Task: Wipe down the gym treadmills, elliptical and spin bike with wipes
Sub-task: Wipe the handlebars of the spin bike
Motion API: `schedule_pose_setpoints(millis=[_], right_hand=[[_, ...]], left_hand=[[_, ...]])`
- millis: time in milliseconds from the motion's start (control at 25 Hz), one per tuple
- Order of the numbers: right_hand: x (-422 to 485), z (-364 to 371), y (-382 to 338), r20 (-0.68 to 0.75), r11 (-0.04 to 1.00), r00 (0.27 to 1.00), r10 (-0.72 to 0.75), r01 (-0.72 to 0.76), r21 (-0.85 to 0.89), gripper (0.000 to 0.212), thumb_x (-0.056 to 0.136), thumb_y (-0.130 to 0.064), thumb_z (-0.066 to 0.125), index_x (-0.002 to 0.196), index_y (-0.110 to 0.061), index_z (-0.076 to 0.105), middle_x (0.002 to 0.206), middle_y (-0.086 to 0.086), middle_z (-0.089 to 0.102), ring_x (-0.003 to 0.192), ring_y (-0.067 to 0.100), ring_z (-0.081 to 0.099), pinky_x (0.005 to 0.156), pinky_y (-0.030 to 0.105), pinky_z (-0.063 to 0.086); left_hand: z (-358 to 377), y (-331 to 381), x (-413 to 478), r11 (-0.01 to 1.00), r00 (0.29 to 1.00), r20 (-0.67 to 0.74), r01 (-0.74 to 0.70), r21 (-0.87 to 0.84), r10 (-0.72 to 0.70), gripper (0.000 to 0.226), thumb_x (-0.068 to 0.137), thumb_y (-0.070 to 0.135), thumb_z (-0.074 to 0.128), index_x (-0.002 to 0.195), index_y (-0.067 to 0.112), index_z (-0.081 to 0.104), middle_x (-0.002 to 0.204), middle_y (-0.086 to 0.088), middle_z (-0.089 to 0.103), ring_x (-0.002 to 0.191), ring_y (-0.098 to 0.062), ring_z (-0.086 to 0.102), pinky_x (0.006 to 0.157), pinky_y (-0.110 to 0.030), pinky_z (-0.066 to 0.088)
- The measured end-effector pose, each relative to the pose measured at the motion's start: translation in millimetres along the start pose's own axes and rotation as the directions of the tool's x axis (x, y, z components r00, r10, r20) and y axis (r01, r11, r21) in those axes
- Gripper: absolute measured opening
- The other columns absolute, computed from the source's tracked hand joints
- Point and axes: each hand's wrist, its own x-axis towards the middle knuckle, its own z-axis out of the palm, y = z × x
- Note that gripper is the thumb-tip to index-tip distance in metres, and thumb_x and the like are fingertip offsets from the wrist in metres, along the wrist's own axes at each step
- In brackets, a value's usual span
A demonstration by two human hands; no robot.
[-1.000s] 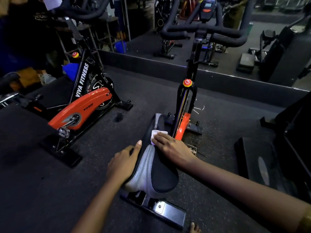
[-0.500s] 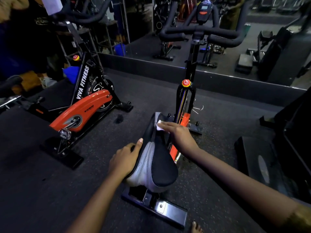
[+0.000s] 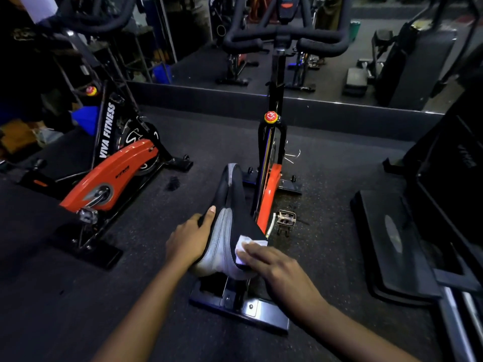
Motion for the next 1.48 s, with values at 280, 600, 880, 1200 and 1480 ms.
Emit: schedule_pose_setpoints(millis=[280,600,880,1200,1480], right_hand=[[88,13,59,-0.016,0.894,0.948,0.319,-0.295,0.338,0.036,0.075,0.015,0.055,0.103,-0.002,0.070,0.110,0.013,0.067,0.106,0.023,0.063,0.095,0.014,0.041],[22,24,36,-0.155,0.814,0.862,0.483,-0.377,0.442,0.050,0.071,0.022,0.048,0.106,-0.006,0.070,0.112,0.007,0.067,0.108,0.007,0.058,0.093,-0.001,0.031],[-3,48,-42,-0.325,0.540,0.435,0.840,-0.608,0.583,0.046,0.075,0.018,0.050,0.112,-0.004,0.066,0.113,0.011,0.067,0.101,0.020,0.064,0.085,0.006,0.035],[17,76,-109,-0.349,0.350,0.154,0.924,-0.705,0.617,0.039,0.089,0.001,0.050,0.125,-0.012,0.058,0.093,0.027,0.067,0.079,0.036,0.062,0.070,0.030,0.037],[54,113,-157,-0.450,0.309,-0.002,0.893,-0.724,0.616,0.041,0.091,-0.001,0.050,0.129,-0.015,0.055,0.092,0.023,0.068,0.082,0.035,0.063,0.070,0.028,0.039]], left_hand=[[-2,3,-5,1.000,1.000,0.006,-0.019,-0.020,0.019,0.068,0.092,0.067,0.018,0.136,0.024,0.046,0.137,-0.014,0.050,0.125,-0.035,0.044,0.101,-0.043,0.034],[-7,6,-12,0.998,1.000,0.000,-0.031,-0.063,0.031,0.067,0.093,0.065,0.020,0.134,0.021,0.049,0.137,-0.017,0.049,0.124,-0.037,0.045,0.101,-0.043,0.034],[-5,3,-11,0.997,1.000,0.009,-0.029,-0.073,0.030,0.066,0.093,0.064,0.022,0.133,0.019,0.050,0.137,-0.018,0.048,0.124,-0.037,0.045,0.101,-0.043,0.035],[-3,-3,-1,0.976,0.997,0.055,-0.043,-0.214,0.056,0.064,0.096,0.058,0.026,0.132,0.011,0.051,0.135,-0.019,0.049,0.124,-0.037,0.045,0.102,-0.041,0.033],[-4,-18,15,0.875,0.943,0.252,-0.073,-0.479,0.217,0.061,0.095,0.054,0.034,0.133,0.007,0.049,0.136,-0.017,0.049,0.125,-0.033,0.046,0.106,-0.040,0.036]])
